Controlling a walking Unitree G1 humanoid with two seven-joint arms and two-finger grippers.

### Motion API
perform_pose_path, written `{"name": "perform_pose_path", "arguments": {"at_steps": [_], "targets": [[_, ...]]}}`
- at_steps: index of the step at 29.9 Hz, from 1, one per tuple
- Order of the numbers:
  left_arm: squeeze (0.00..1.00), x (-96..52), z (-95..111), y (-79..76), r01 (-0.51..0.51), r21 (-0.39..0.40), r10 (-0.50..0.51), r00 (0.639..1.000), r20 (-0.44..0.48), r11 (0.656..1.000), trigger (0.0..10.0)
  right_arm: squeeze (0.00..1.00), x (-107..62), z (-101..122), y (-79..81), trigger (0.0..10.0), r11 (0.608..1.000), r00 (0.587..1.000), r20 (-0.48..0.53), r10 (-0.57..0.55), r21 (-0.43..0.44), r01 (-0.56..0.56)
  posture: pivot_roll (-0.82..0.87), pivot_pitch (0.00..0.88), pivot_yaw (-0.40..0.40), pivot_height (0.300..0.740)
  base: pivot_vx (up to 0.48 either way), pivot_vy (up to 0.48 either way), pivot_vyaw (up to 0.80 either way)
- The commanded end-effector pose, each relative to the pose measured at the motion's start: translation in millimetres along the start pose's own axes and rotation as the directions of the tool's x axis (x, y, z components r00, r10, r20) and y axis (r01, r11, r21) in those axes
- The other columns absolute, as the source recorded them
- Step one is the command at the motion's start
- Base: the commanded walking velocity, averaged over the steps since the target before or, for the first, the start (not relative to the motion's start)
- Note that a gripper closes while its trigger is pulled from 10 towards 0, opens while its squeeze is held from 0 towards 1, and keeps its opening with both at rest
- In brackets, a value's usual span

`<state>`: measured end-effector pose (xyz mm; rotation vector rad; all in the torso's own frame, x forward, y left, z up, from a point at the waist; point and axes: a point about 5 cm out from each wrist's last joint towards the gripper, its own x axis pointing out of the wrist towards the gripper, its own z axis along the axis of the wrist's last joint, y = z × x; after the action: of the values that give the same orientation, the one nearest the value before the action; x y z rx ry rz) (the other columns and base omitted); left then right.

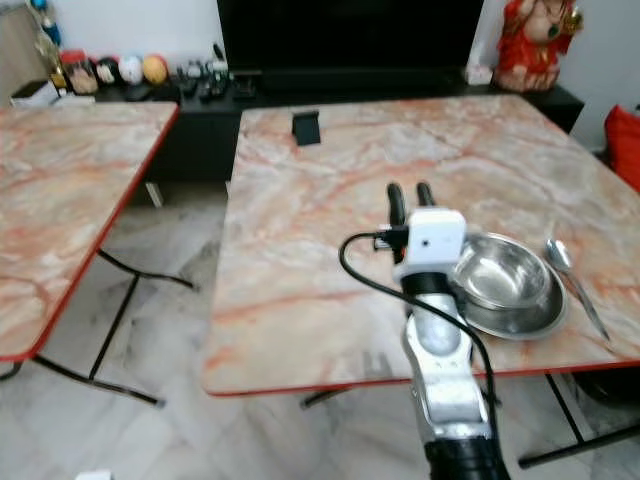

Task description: Setting the table

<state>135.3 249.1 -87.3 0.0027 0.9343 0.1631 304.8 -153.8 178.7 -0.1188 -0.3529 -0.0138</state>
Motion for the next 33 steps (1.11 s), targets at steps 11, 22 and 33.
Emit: {"name": "perform_pose_path", "arguments": {"at_steps": [11, 22, 33], "targets": [[0.00, -3.6, -10.0, 7.8, -0.026, 0.001, 0.026, 0.999, -0.041, 1.000, 10.0, 0.00, 5.4, 10.1, 16.6, 10.0, 0.998, 0.997, 0.046, 0.067, 0.005, -0.067, -0.08, 0.000, 0.006, 0.707, 0.000, 0.317, 0.00], [0.00, -2.7, -9.9, 3.0, -0.023, -0.001, 0.023, 0.999, -0.041, 1.000, 10.0, 0.00, 7.4, 10.6, 16.4, 10.0, 0.998, 0.997, 0.047, 0.063, 0.009, -0.064, -0.08, 0.000, 0.004, 0.707, 0.000, 0.314, 0.00], [0.00, -5.3, -12.2, 13.0, -0.036, -0.001, 0.035, 0.998, -0.046, 0.999, 10.0, 0.00, 9.1, 12.9, 23.2, 10.0, 0.995, 0.993, 0.062, 0.096, -0.005, -0.095, -0.08, 0.000, 0.006, 0.707, 0.000, 0.314, 0.00]]}}
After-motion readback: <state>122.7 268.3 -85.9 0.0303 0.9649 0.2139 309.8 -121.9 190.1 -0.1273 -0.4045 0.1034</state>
